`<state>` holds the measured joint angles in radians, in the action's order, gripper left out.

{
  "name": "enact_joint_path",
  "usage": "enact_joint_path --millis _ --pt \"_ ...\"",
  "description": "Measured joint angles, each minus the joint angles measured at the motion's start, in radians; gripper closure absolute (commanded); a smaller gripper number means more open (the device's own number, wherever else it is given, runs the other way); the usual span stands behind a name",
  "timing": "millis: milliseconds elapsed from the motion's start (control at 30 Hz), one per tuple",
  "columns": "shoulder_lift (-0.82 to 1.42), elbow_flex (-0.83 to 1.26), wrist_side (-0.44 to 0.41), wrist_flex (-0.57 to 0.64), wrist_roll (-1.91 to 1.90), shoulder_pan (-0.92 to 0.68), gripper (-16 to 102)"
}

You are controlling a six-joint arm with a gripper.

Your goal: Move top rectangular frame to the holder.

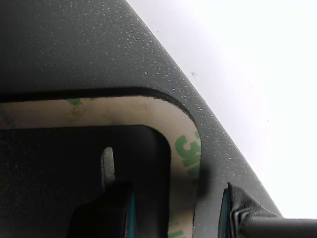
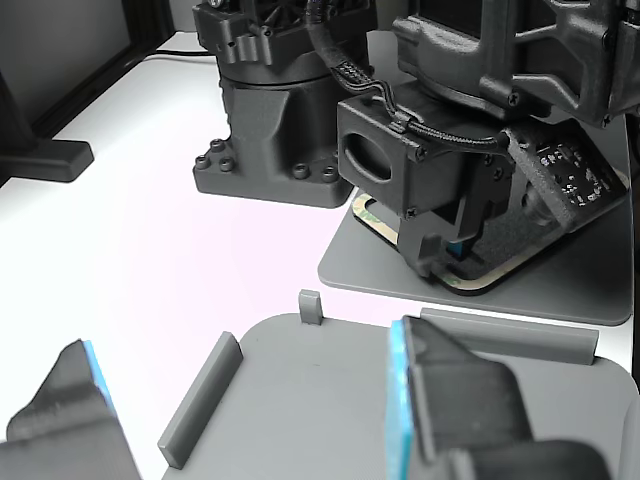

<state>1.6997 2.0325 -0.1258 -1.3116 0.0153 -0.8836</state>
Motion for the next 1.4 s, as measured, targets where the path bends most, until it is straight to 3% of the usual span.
enact_joint_path --millis 867,1300,1400 --pt "0.002 0.025 0.032 0.02 0.051 0.043 22" --pt "0.006 0.026 0.023 0.015 0.052 0.046 57" --pt "0.006 0.026 0.02 0.014 0.052 0.046 72"
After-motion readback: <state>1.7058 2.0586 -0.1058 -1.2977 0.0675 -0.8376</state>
